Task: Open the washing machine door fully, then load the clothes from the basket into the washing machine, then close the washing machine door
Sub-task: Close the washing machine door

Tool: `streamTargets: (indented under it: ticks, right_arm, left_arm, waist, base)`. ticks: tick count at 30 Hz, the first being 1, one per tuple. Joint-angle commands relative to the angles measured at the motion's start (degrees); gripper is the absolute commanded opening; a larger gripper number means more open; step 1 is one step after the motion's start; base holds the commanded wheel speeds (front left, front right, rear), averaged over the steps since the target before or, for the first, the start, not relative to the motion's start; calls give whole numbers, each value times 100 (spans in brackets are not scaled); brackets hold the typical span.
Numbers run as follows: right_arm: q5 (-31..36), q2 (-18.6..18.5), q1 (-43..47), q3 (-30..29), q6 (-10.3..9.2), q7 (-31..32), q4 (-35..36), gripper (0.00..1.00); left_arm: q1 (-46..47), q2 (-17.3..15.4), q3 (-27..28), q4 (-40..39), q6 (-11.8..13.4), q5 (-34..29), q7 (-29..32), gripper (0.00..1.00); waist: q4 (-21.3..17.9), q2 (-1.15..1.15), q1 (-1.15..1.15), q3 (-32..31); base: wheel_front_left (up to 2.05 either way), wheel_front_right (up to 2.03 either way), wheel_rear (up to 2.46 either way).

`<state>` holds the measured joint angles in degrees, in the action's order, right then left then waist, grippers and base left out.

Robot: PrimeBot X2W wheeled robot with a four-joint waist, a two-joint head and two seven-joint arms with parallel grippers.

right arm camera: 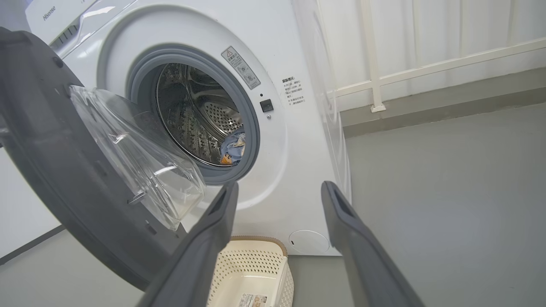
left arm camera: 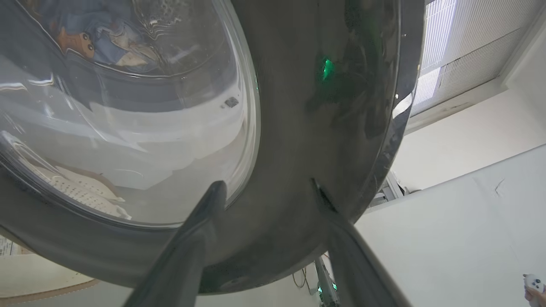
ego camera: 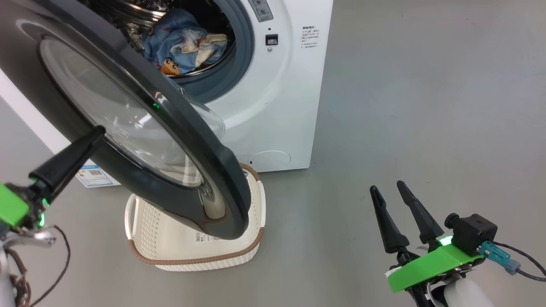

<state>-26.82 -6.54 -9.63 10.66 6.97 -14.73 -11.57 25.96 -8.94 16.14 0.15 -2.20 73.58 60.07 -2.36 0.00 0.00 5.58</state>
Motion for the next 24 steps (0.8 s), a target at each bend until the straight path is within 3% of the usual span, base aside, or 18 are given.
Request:
streamTargets:
  ticks: [1, 5, 10, 16, 24]
  right_arm:
    - [17, 14, -121, 139, 52, -27, 137, 100]
    - [1, 11, -127, 154, 52, -27, 149, 100]
    - [-10, 5, -126, 130, 52, -27, 164, 100]
    - [-4, 5, -126, 76, 52, -27, 193, 100]
    - [17, -22, -103, -5, 52, -27, 230, 100]
  left_arm:
    - [-84, -245, 198, -242, -188, -203, -204, 100]
    - [-434, -279, 220, -415, -440, -653, -764, 100]
    - [-878, -345, 133, -636, -520, -1121, -1526, 100]
    - [-1543, -533, -368, -939, -526, -1518, -3160, 100]
    - [-2218, -851, -1198, -374, -528, -1929, -5492, 100]
  waist:
    - [7, 0, 0, -13]
    - [-27, 0, 0, -4]
    - [-82, 0, 0, 32]
    - [-118, 0, 0, 71]
    - [-88, 0, 0, 37]
  base:
    - [0, 0, 0]
    - [0, 0, 0]
    - [0, 0, 0]
    - [0, 0, 0]
    - [0, 0, 0]
